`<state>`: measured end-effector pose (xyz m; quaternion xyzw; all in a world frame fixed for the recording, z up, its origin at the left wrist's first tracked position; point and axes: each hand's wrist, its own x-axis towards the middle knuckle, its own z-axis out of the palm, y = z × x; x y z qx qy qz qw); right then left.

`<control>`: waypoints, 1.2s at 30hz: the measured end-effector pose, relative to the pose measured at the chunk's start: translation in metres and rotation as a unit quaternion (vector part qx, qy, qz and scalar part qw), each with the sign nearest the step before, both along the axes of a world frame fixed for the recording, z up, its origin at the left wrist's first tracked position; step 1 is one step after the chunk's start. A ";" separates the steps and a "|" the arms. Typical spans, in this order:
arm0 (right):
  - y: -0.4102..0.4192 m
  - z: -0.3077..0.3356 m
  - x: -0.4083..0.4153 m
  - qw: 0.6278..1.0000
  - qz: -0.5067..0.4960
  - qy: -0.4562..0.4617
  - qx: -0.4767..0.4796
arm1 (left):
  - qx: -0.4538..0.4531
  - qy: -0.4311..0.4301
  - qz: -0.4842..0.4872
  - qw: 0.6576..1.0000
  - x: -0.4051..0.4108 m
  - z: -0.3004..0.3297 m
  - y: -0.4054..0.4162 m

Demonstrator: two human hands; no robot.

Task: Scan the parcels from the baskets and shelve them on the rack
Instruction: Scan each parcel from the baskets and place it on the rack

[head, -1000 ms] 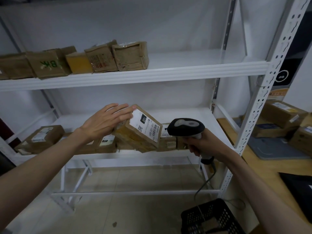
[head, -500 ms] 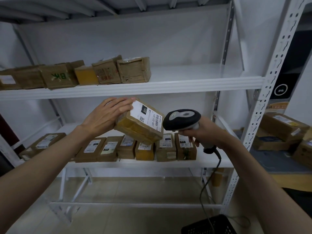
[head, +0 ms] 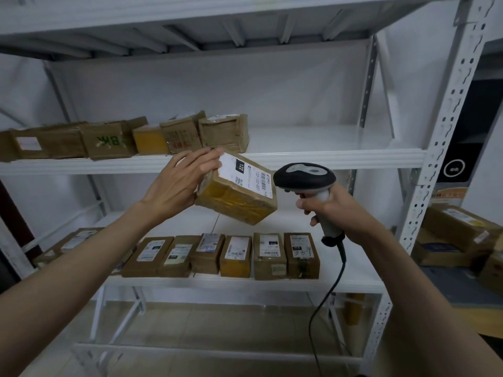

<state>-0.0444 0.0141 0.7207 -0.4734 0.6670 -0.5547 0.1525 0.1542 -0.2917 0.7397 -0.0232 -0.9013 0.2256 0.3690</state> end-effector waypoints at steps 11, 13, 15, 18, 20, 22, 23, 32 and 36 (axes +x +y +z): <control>-0.007 0.029 -0.014 0.998 -0.060 -0.016 -0.019 | -0.031 0.054 -0.015 0.998 -0.040 0.045 0.005; -0.009 0.035 -0.018 0.996 -0.075 -0.034 -0.040 | -0.037 0.070 -0.015 0.997 -0.047 0.051 0.007; -0.011 0.041 -0.021 0.991 -0.099 -0.055 -0.070 | -0.039 0.086 -0.017 0.995 -0.056 0.057 0.010; -0.015 0.050 -0.028 0.979 -0.124 -0.103 -0.128 | -0.031 0.105 -0.030 0.994 -0.074 0.066 0.018; -0.018 0.056 -0.033 0.972 -0.134 -0.117 -0.152 | -0.013 0.122 -0.040 0.992 -0.088 0.071 0.024; -0.021 0.062 -0.039 0.969 -0.139 -0.122 -0.163 | 0.007 0.136 -0.042 0.990 -0.103 0.076 0.028; -0.023 0.063 -0.042 0.968 -0.142 -0.124 -0.163 | 0.014 0.139 -0.043 0.989 -0.110 0.078 0.029; -0.044 0.066 -0.061 0.959 -0.161 -0.150 -0.178 | 0.082 0.097 -0.008 0.992 -0.160 0.086 0.037; -0.059 0.068 -0.062 0.950 -0.170 -0.176 -0.194 | 0.102 0.067 0.042 0.992 -0.180 0.086 0.033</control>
